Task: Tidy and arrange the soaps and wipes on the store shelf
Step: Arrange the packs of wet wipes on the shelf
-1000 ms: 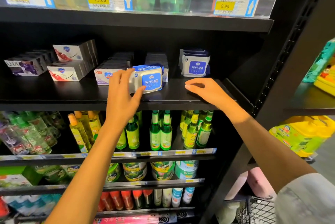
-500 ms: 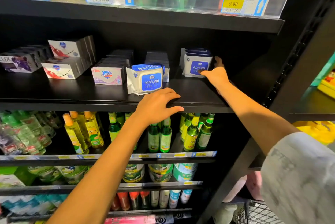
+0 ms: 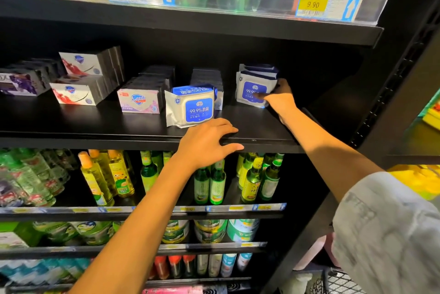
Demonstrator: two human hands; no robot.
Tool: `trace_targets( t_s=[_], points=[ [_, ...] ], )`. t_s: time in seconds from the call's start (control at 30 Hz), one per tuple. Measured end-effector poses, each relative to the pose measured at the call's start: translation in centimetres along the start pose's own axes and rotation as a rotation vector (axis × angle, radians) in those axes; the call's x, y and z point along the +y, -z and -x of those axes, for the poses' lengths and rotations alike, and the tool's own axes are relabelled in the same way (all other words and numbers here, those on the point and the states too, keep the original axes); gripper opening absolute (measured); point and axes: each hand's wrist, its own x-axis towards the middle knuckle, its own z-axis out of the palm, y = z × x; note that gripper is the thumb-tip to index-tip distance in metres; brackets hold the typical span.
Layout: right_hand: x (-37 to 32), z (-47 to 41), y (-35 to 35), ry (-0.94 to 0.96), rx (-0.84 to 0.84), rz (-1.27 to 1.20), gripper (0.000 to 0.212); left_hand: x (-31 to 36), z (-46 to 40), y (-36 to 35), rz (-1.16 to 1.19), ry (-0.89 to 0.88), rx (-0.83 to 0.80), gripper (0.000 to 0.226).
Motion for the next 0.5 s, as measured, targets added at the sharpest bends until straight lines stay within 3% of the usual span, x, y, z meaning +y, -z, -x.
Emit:
trace_targets(
  t_s=[0.37,0.5],
  points=[
    [-1.1,4.5,2.9,-0.025,-0.035,-0.229,0.058,0.2,0.0,0.2,0.015,0.019,-0.023,0.058],
    [-1.4,6.7,4.6,-0.091,-0.089,-0.396,0.052,0.5,-0.1,0.5,0.171,0.103,-0.046,0.065]
  ],
)
